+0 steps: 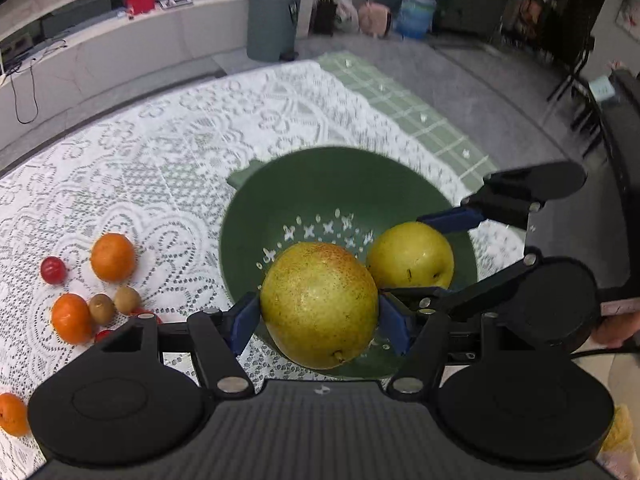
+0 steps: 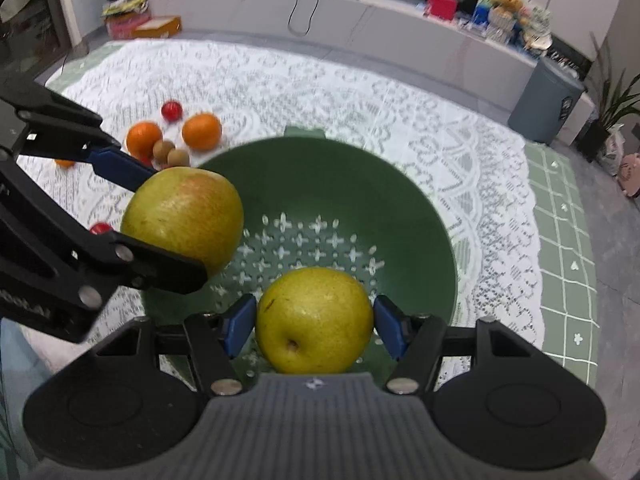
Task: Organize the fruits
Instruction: 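Carry both pears over the green colander and open both tools to drop them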
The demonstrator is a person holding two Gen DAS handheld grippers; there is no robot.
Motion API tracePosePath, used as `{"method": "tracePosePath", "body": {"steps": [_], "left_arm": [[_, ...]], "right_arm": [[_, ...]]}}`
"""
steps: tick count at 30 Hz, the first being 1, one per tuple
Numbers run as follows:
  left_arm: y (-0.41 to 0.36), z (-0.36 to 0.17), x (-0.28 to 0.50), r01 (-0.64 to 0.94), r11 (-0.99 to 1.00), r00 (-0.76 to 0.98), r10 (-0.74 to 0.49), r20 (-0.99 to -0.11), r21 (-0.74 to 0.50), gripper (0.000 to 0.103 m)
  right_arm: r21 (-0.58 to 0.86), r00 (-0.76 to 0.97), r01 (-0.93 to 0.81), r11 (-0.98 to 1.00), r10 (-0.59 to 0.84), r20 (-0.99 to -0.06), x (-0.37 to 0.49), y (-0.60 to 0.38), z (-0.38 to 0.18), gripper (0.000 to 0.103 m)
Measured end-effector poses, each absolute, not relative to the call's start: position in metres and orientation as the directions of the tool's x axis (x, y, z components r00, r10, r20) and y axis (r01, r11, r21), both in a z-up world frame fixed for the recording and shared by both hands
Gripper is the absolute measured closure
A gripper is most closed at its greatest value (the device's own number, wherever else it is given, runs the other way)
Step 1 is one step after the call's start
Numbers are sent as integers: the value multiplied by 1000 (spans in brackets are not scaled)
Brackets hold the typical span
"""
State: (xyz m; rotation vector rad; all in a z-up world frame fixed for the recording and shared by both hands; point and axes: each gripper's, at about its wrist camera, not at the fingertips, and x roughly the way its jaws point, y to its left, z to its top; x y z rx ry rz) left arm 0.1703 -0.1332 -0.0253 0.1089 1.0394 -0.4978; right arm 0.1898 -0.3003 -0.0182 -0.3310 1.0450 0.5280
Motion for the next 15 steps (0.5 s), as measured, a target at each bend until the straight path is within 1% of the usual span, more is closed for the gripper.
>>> {"method": "tracePosePath", "body": {"steps": [10, 15], "left_arm": [[-149, -39, 173, 488, 868, 350, -294, -889, -94, 29], [-154, -48, 178, 511, 854, 302, -288, -909, -100, 29]], "right_arm": [[-24, 296, -632, 774, 213, -931, 203, -296, -36, 41], [-31, 255, -669, 742, 191, -948, 207, -293, -43, 41]]}}
